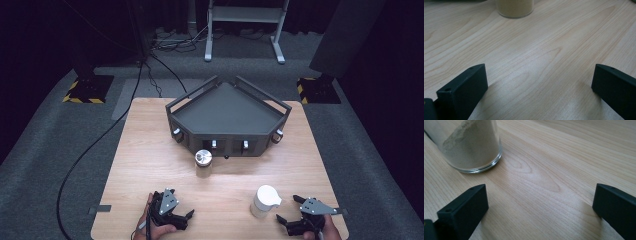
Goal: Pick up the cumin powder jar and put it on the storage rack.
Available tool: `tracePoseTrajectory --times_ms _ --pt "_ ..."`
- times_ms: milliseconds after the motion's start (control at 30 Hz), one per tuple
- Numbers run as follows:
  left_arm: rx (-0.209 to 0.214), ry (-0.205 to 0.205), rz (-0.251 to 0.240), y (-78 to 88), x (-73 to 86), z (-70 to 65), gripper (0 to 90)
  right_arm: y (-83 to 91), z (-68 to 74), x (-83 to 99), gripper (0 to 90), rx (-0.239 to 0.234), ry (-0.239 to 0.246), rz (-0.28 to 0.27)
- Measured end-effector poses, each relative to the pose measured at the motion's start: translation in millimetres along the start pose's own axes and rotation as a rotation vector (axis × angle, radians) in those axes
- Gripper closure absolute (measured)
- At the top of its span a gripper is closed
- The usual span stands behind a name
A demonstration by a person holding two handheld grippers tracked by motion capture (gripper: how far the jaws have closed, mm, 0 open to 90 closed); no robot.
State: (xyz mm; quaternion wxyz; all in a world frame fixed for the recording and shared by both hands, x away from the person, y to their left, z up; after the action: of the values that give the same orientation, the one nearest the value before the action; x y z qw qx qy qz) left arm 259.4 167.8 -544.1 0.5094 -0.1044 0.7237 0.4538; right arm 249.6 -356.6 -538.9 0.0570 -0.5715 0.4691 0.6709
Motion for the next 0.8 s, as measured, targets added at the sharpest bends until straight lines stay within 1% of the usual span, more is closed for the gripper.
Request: tracePoseTrajectory --times_ms 567,700,800 --pt "-0.001 0.001 -0.002 0.0 0.2 -0.2 0.3 -0.1 -0.6 0.0 0.0 -0.007 0.004 -0.001" --pt "-0.004 0.004 0.001 0.1 -0.2 -0.6 0.3 0.0 -0.5 0.0 0.0 -0.006 0.004 -0.001" --pt "-0.015 0.012 0.002 0.3 -0.7 -0.9 0.4 0.0 -0.5 0.0 0.0 -0.007 0.004 0.0"
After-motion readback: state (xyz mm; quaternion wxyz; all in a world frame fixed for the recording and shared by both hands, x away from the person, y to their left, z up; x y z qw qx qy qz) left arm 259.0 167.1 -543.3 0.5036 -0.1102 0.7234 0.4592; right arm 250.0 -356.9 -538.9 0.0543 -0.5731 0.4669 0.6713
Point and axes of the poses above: each handheld gripper's, and its own axes: y roughly backward along the jaws, x roughly out of its underside, z roughly to its left, the point moved 10 cm from there along -y, roughly forward along the jaws, and after that the axes turned 5 degrees about y, right-handed, at the moved point
